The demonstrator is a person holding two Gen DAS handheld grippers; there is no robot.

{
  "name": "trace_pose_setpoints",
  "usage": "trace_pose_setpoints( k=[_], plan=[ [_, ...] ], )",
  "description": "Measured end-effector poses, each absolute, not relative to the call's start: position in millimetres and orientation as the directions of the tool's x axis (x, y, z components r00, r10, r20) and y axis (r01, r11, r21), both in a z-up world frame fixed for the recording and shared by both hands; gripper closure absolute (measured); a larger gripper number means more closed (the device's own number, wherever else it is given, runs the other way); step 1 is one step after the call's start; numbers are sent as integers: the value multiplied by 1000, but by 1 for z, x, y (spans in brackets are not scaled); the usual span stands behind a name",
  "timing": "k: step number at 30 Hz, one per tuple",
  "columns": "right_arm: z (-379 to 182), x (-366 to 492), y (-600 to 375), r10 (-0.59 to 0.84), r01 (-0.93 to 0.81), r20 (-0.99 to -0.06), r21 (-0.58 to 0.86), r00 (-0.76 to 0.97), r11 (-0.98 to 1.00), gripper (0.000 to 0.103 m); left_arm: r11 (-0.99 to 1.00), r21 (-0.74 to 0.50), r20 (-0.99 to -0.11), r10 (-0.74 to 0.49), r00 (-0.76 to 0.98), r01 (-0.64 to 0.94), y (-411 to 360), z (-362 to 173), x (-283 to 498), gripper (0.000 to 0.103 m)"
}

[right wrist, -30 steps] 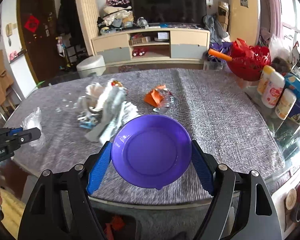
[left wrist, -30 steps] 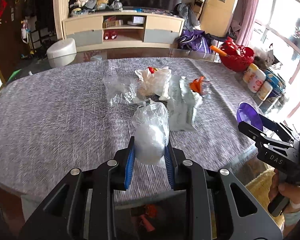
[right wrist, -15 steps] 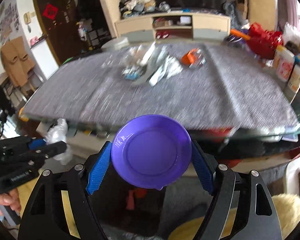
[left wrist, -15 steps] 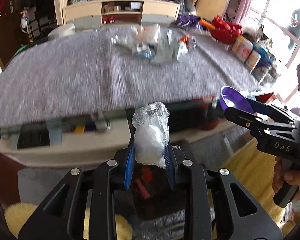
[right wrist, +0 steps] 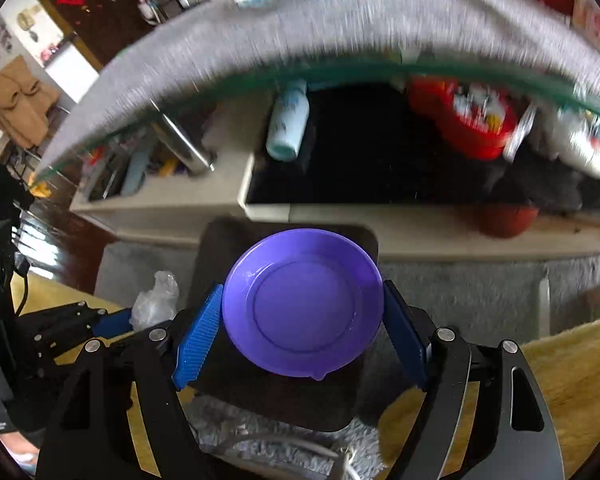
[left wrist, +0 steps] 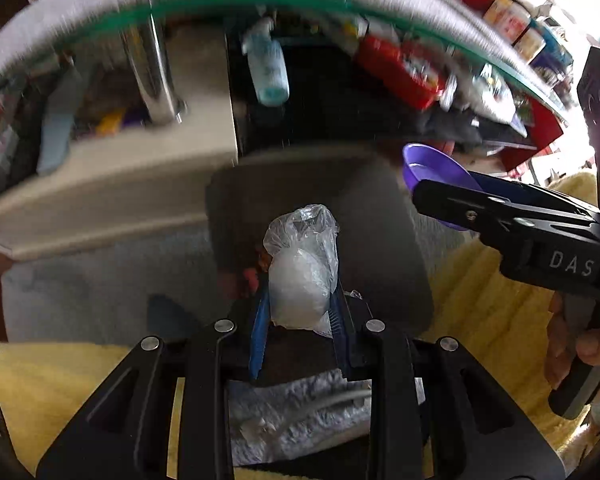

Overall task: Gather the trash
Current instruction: 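Carry the bowl and bag down into the grey bin and open both tools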

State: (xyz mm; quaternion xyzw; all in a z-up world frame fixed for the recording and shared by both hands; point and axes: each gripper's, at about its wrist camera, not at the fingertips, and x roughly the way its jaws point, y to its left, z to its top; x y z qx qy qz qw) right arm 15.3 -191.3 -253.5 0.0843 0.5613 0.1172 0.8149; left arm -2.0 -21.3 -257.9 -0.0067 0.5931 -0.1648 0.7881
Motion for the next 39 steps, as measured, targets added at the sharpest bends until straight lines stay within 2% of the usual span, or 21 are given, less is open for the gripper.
trace_pose_setpoints(
  k=[8, 10, 12, 16, 21, 24, 29, 39],
  plan=[
    [-274, 19, -188, 292, -86, -908, 279, 299, 957, 23, 945, -202, -944, -258, 207, 258, -26, -275, -1, 75],
    [-274, 21, -188, 293, -86, -909, 280, 296, 956, 23, 946, -197, -944, -254, 211, 259, -26, -274, -1, 67],
    [-273, 23, -187, 295, -91, -909, 281, 293, 955, 23, 946, -194, -944, -252, 211, 260, -26, -274, 0, 63],
    [-272, 26, -184, 288, -94, -911, 273, 295, 958, 15, 947, -188, -946, -246, 211, 259, -25, -273, 2, 52],
    [-269, 30, -190, 279, -75, -913, 269, 298, 960, 6, 950, -186, -945, -244, 220, 252, -21, -270, 5, 49],
    [-267, 32, -193, 281, -66, -912, 274, 300, 960, 6, 951, -187, -942, -245, 230, 245, -19, -265, 8, 48],
    [-246, 37, -207, 304, -45, -889, 308, 343, 950, 6, 954, -178, -932, -242, 270, 240, -12, -247, 14, 47],
    [-163, 60, -246, 260, -23, -796, 296, 547, 955, 6, 966, -129, -878, -217, 427, 225, 5, -182, 45, 37]
  ],
)
